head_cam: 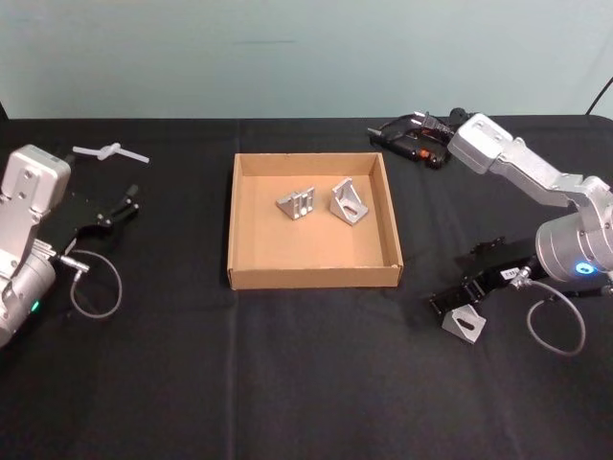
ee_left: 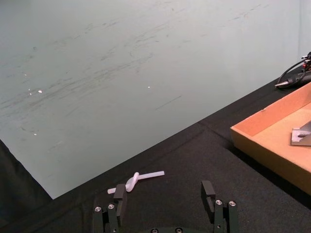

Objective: Use one hand to pick up the angle iron from the table and place it into the box.

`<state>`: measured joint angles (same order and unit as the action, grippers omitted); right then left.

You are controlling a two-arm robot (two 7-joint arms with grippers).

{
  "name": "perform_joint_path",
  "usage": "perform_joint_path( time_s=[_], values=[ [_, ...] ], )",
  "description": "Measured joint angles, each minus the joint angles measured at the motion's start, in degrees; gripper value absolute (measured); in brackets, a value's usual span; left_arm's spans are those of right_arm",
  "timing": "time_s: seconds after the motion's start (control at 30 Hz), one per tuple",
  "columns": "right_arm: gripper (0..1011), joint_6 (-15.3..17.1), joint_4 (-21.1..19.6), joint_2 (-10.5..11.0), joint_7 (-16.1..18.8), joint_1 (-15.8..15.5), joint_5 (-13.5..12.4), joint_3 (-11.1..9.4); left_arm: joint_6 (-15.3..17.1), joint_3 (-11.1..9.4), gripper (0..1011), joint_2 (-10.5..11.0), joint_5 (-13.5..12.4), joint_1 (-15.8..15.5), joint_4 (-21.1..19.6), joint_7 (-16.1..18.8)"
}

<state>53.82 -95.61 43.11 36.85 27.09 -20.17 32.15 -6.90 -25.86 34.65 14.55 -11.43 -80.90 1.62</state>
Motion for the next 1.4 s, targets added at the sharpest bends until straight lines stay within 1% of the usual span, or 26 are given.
perform_joint_path(
  time_s=[0.23, 0.63, 0.87, 1.1, 1.4],
  values=[
    [1002, -0.22, 0.32, 0.53, 0.58, 0.80, -0.86, 1.07, 0.00, 0.00, 1005, 0.00, 0.00, 0.00, 0.00, 0.00],
    [1000, 0.78, 0.01, 1.40, 0.42, 1.77, -2.16, 2.75, 0.00, 0.00, 1005, 0.00, 0.00, 0.00, 0.00, 0.00],
    [1000, 1.18, -0.13, 1.65, -0.18, 1.92, -2.46, 3.32, 0.00, 0.00, 1005, 0.00, 0.00, 0.00, 0.00, 0.00],
    [1000, 2.30, -0.52, 1.87, -1.26, 1.87, -2.50, 3.60, 0.00, 0.00, 1005, 0.00, 0.00, 0.00, 0.00, 0.00],
    [1000, 3.02, -0.43, 1.67, -1.65, 1.81, -2.45, 3.93, 0.00, 0.00, 1005, 0.00, 0.00, 0.00, 0.00, 0.00]
  ],
)
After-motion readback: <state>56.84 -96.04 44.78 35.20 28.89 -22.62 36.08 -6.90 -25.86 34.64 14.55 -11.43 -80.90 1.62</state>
